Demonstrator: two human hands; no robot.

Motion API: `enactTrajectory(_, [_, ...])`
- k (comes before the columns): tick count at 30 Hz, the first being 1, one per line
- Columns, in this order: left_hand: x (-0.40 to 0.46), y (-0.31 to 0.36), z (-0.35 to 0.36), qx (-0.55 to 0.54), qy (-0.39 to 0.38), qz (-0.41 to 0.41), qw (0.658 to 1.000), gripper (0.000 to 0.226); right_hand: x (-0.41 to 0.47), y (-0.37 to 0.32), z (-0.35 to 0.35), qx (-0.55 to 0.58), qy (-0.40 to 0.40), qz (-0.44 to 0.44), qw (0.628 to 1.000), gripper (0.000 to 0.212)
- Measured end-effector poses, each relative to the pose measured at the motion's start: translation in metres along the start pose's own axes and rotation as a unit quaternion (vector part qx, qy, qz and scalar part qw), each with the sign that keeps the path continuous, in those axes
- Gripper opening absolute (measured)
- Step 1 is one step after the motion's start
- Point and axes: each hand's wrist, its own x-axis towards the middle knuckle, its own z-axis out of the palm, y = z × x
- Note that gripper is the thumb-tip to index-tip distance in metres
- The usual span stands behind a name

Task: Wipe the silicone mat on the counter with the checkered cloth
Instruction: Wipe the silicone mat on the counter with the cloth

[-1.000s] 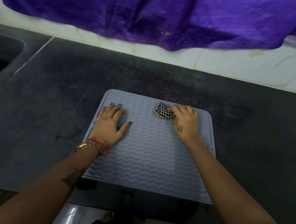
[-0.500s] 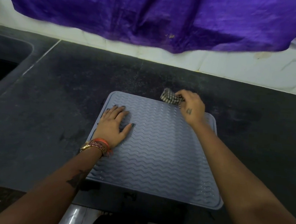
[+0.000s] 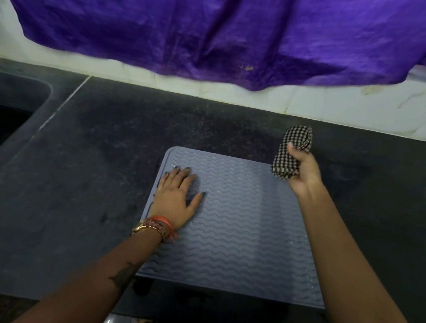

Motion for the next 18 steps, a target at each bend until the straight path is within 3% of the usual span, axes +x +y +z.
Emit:
enactTrajectory(2, [0.0,0.0,0.0,-0.001,-0.003,0.001,1.0,0.065,-0.002,0.004,-0.002,-0.123,0.022,-0.047,0.991,0.042])
enactTrajectory(4, [0.001,0.0,0.0,0.001,-0.005,0.004,1.0,0.065,-0.004,0.005,-0.002,-0.263,0.009,-0.098,0.96,0.043])
enactTrajectory(7, [0.001,0.001,-0.001,-0.001,-0.002,0.004,1.0,0.065,-0.003,0.007,0.004,-0.502,-0.055,-0.187,0.843,0.055])
enactTrajectory(9, [0.001,0.001,-0.001,-0.004,-0.001,0.005,1.0,0.065,0.0,0.017,0.009,-0.6,-0.11,-0.208,0.764,0.054])
enactTrajectory(11, [0.0,0.001,-0.001,-0.006,-0.004,0.007,1.0,0.064,0.004,0.036,0.009,-0.68,-0.131,-0.242,0.68,0.041])
enactTrajectory(13, [0.0,0.0,-0.001,-0.009,-0.003,0.008,1.0,0.064,0.007,0.049,0.005,-0.725,-0.099,-0.283,0.62,0.034])
enactTrajectory(16, [0.0,-0.001,-0.001,-0.013,-0.001,0.01,1.0,0.063,0.007,0.05,-0.004,-0.777,-0.06,-0.318,0.54,0.053])
enactTrajectory(18, [0.0,-0.002,0.0,-0.011,-0.001,0.01,1.0,0.063,0.005,0.053,-0.009,-0.79,-0.077,-0.308,0.524,0.065])
